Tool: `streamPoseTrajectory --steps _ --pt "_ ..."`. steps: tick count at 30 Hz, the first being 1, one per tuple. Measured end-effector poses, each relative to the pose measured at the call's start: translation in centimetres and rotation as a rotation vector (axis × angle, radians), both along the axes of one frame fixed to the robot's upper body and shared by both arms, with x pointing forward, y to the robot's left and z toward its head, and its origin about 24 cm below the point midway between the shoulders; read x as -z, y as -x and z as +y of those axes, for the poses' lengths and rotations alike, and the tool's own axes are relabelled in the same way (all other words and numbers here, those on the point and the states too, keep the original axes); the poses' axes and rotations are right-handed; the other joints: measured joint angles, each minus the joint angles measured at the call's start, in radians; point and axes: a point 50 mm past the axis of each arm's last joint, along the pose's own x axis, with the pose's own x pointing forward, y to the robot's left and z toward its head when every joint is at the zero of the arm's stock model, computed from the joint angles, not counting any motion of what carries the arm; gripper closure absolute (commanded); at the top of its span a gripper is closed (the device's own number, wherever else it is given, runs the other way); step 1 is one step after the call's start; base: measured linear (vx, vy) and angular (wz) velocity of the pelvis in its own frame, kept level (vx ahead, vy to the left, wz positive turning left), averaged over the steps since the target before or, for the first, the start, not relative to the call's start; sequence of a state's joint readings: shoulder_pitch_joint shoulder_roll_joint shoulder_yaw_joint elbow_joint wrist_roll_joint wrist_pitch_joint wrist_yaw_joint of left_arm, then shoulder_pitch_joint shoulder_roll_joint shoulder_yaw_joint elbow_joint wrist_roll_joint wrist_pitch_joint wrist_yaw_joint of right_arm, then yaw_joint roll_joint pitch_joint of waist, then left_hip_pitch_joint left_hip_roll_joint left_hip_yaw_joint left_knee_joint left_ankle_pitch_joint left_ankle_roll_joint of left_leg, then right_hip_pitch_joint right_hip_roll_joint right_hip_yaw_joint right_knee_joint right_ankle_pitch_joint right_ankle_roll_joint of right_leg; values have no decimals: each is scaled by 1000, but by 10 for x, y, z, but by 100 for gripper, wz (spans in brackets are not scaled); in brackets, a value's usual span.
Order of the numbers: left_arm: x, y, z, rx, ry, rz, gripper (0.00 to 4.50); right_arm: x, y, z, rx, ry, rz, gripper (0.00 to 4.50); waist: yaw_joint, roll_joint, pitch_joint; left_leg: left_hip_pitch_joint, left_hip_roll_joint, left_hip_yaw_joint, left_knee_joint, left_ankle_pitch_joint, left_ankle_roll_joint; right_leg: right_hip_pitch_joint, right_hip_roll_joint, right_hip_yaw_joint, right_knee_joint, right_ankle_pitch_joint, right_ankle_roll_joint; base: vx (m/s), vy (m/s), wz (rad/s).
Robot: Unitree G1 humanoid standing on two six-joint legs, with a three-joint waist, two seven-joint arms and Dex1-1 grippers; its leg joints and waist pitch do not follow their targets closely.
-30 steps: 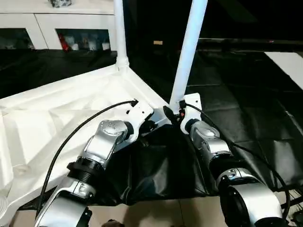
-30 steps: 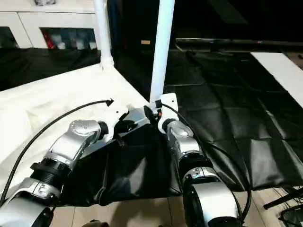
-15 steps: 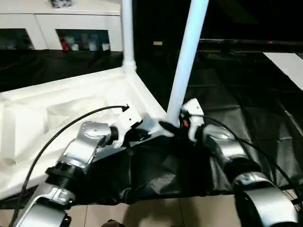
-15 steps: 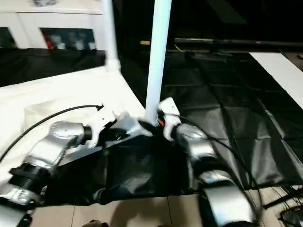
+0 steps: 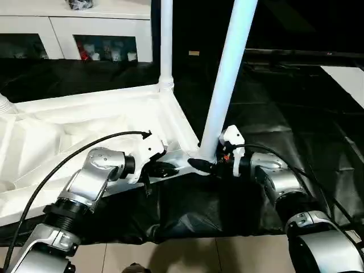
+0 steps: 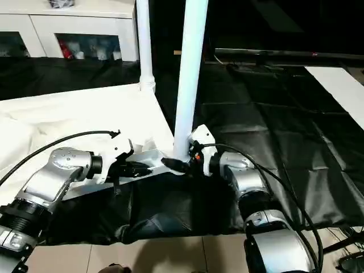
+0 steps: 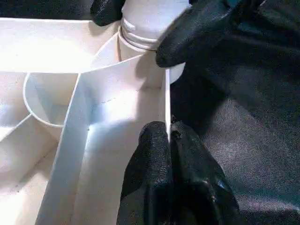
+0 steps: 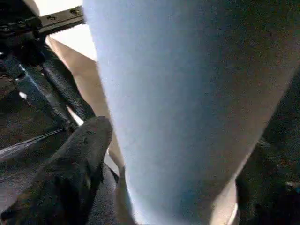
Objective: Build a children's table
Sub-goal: Rotate leg to tighten
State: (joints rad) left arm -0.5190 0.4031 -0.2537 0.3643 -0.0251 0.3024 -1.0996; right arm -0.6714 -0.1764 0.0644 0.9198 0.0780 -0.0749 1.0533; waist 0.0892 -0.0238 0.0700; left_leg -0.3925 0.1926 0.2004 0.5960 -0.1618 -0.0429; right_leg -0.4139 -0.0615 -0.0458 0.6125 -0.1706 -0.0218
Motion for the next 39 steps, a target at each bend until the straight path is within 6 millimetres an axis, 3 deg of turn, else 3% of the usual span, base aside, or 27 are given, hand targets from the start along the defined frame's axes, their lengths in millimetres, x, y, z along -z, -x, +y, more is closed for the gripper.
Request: streamPoseTrajectory --steps 4,5,8,19,26,29,32,36,39 --pt "0 0 1 -1 -1 2 450 1 1 2 -4 19 -25 45 -2 0 0 0 0 0 0 0 0 0 0 0 0 0 0 0 0 0" --pt "0 0 1 -1 -2 2 450 1 1 2 -5 19 -25 71 -2 0 0 0 0 0 0 0 0 0 0 0 0 0 0 0 0 0" --pt "0 1 1 5 -2 5 450 1 1 1 -4 22 -21 78 -1 0 0 0 0 0 0 0 0 0 0 0 0 0 0 0 0 0" --pt "2 1 -1 3 6 8 450 1 1 -3 14 25 -11 175 3 0 0 0 0 0 0 0 0 1 0 0 0 0 0 0 0 0" --pt "4 1 -3 -18 4 0 450 4 1 -2 62 18 2 183 2 0 0 2 0 0 0 0 0 2 -1 0 0 0 0 0 0 0" --pt "8 -8 -15 -104 6 -21 450 8 -6 1 235 12 10 183 1 0 -1 10 -1 0 0 0 0 10 -1 1 0 -1 2 0 0 0" --pt "9 -19 -33 -200 11 -26 450 8 -18 6 463 11 27 183 -4 0 0 10 -2 0 0 0 0 10 -2 0 -1 -2 4 0 0 0" --pt "9 -27 -49 -273 18 -36 450 6 -28 13 663 7 43 183 -13 2 -1 9 -2 0 0 0 0 9 -2 0 -2 -2 4 0 0 0" --pt "9 -29 -51 -287 16 -50 450 4 -30 18 713 9 44 183 -18 3 -1 9 -2 0 0 0 0 9 -2 0 -1 -1 5 0 0 0"
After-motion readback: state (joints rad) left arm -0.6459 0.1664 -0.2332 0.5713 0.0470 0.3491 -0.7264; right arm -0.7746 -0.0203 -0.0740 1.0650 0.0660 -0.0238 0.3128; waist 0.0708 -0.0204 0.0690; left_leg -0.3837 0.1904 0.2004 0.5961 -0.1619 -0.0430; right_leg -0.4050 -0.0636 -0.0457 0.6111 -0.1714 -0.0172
